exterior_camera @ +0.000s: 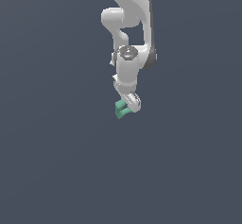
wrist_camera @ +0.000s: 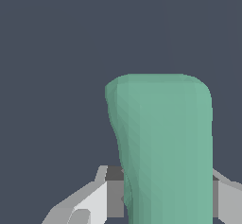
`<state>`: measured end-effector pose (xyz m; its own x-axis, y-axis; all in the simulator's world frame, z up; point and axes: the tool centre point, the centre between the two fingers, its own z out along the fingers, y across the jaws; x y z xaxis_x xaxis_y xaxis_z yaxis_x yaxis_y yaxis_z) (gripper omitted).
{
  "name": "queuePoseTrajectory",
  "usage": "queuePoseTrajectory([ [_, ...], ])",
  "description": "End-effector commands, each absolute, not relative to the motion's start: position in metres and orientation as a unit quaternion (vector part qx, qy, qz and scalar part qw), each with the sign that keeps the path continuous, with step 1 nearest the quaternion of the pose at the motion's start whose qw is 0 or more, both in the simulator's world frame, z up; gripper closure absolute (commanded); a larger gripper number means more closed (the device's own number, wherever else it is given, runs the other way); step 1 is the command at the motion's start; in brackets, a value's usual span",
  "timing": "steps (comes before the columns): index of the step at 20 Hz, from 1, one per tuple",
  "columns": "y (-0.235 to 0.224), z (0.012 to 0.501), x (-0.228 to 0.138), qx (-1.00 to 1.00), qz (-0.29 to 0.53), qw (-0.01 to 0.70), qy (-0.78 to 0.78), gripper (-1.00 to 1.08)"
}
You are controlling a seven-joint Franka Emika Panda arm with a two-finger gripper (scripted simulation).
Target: Pick up the object and move it to a goal position.
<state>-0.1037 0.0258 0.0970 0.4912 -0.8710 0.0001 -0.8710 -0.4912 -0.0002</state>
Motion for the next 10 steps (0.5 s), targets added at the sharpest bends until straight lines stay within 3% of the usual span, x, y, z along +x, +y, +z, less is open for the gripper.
queuePoseTrajectory([
  [1,0.021,0.1,-0.103,-0.863,0.0,0.0,0.505,1.08],
  [10,-0.032,0.137,-0.098,-0.863,0.0,0.001,0.505,1.08],
])
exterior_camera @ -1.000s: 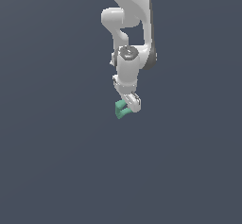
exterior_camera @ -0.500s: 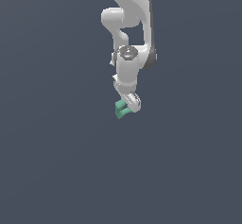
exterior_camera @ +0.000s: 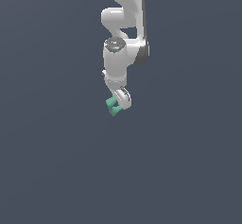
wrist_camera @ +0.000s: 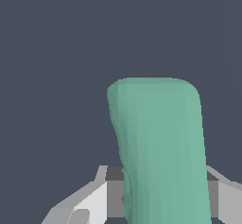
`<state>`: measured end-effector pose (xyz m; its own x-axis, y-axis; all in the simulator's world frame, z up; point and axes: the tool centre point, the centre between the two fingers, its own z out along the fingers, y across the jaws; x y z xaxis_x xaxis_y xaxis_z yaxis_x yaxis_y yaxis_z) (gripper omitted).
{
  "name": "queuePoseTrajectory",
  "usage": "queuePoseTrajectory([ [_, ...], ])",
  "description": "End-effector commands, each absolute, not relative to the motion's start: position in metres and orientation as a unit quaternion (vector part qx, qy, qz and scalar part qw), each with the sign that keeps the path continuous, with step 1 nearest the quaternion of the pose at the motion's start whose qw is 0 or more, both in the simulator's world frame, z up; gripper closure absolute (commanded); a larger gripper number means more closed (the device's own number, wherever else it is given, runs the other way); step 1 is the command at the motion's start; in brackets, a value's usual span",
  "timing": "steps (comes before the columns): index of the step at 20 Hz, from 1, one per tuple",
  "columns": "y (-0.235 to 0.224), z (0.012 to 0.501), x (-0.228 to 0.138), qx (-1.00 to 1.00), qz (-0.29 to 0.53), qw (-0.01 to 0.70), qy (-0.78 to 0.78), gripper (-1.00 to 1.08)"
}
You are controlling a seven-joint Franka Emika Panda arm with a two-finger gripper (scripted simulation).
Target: Pick up the object and move it to a goal position.
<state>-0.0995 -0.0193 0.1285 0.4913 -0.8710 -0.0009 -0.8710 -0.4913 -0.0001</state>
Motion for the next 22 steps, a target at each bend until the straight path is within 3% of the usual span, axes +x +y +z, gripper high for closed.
queuePoseTrajectory([
  [1,-0.041,0.143,-0.098,-0.863,0.0,0.001,0.505,1.08],
  [15,-0.183,0.243,-0.081,-0.863,0.0,0.001,0.505,1.08],
  [22,-0.227,0.274,-0.073,-0.863,0.0,0.0,0.505,1.08],
])
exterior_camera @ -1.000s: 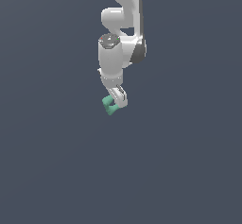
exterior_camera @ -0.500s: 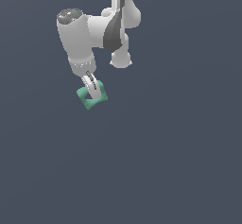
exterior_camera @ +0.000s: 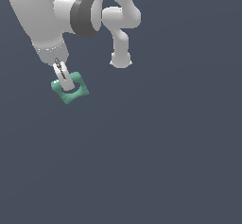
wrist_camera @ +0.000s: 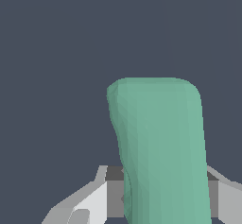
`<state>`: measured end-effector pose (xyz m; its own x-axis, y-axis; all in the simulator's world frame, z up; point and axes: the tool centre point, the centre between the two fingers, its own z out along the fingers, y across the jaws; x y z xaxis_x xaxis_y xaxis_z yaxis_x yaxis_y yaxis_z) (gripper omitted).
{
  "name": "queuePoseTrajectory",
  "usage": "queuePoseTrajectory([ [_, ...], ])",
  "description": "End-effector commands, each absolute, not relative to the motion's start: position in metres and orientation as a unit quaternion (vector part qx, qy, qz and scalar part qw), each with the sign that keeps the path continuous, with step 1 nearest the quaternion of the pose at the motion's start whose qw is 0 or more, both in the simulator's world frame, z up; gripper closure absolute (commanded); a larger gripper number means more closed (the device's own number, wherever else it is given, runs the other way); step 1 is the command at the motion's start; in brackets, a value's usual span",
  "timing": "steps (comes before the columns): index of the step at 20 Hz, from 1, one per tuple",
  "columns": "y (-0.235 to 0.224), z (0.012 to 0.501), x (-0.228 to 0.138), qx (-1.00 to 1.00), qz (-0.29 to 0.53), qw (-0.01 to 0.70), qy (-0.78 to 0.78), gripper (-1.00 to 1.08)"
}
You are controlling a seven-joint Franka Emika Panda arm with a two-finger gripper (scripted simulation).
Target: Pick up the object and move it to a goal position.
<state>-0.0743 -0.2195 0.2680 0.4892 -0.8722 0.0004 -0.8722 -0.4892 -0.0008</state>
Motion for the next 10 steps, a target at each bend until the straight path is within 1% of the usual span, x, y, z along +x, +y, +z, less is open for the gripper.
queuePoseTrajectory([
  [1,-0.231,0.276,-0.072,-0.863,0.0,0.0,0.505,1.08],
  [10,-0.247,0.287,-0.068,-0.863,0.0,0.0,0.505,1.08],
])
